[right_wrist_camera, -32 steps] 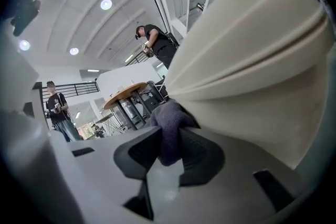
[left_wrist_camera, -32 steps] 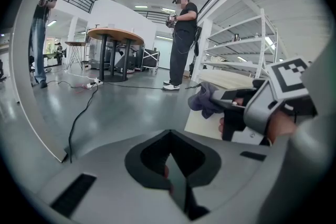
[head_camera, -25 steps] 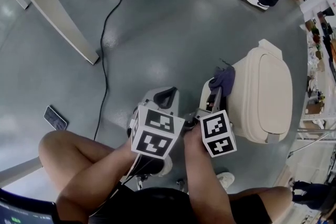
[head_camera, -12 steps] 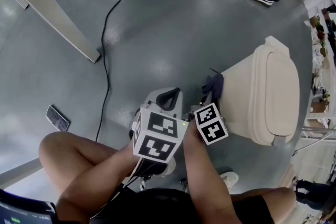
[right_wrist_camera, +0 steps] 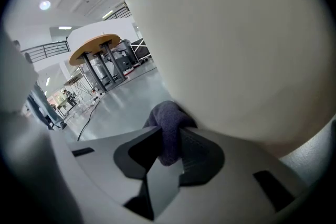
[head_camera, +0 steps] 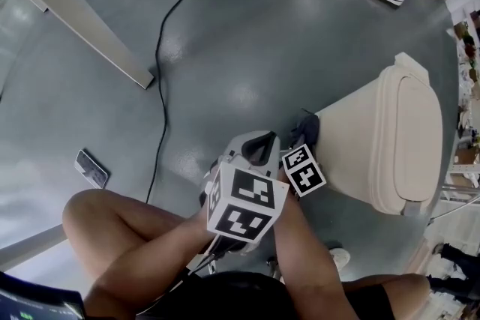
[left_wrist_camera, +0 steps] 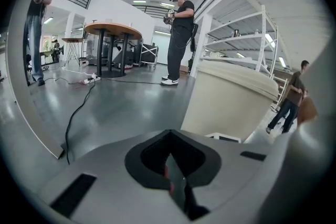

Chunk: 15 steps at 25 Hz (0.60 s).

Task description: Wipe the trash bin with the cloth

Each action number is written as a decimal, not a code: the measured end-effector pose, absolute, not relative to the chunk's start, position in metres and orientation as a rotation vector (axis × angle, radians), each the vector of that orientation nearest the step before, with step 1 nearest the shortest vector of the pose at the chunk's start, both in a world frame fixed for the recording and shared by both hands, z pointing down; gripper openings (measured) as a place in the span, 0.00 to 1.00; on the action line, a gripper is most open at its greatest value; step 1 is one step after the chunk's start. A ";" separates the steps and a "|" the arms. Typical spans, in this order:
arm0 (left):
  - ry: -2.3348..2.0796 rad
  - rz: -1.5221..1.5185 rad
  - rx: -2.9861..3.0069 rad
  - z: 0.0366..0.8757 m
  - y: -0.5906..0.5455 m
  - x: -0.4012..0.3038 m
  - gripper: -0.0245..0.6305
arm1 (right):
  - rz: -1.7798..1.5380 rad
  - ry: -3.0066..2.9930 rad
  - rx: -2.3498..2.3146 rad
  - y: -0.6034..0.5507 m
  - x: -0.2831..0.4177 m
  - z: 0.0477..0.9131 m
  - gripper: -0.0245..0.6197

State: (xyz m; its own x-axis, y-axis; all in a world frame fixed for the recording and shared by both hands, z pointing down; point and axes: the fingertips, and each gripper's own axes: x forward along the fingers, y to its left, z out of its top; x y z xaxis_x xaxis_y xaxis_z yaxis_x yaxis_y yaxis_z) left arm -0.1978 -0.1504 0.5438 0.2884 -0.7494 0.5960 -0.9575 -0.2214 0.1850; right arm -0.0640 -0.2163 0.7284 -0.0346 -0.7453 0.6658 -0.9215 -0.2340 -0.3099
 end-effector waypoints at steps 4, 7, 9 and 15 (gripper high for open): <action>-1.505 0.535 2.039 0.547 -0.149 -0.192 0.04 | 1.124 -1.781 1.989 -0.217 -0.064 0.739 0.18; -1.501 0.534 2.046 0.544 -0.150 -0.188 0.04 | 1.090 -1.804 1.980 -0.219 -0.065 0.736 0.18; -1.504 0.532 2.050 0.541 -0.152 -0.188 0.04 | 1.024 -1.865 1.965 -0.222 -0.069 0.721 0.18; -1.536 0.500 2.045 0.528 -0.155 -0.198 0.04 | 1.026 -2.087 1.829 -0.200 -0.092 0.640 0.18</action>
State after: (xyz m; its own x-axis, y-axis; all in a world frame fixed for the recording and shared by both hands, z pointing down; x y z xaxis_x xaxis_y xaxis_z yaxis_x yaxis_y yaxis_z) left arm -0.1982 -0.1549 0.5279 0.2858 -0.7623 0.5807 -0.9581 -0.2141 0.1905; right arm -0.0924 -0.1996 0.6402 -0.2257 -0.8018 0.5534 -0.9278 0.0038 -0.3730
